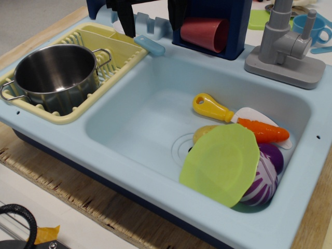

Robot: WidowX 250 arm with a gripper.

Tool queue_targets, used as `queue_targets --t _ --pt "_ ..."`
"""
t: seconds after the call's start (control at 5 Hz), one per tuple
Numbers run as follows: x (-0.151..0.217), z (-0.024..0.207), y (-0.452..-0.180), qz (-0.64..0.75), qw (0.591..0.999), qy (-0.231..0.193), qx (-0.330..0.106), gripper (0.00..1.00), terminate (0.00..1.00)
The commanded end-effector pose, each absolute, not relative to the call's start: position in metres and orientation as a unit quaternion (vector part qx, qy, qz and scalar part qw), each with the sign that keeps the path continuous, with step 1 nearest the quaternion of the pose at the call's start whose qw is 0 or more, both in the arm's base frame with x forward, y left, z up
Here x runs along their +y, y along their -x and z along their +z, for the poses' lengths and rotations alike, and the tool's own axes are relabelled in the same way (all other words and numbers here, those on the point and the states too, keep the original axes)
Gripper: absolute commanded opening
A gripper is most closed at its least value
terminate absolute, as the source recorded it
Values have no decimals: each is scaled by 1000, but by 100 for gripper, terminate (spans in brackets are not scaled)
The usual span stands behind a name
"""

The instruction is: Put spoon in pot

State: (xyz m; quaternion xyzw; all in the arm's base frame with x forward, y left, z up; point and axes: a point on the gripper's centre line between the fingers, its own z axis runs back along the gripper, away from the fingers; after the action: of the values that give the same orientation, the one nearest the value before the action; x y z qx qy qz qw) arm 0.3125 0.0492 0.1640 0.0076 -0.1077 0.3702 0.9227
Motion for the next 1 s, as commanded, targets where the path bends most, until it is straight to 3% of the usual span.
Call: queue_targets --t 0.0,0.8 --pt "49 164 -312 370 923 -8 -108 100 0" --pt "58 149 -316 368 924 5 -105 100 0"
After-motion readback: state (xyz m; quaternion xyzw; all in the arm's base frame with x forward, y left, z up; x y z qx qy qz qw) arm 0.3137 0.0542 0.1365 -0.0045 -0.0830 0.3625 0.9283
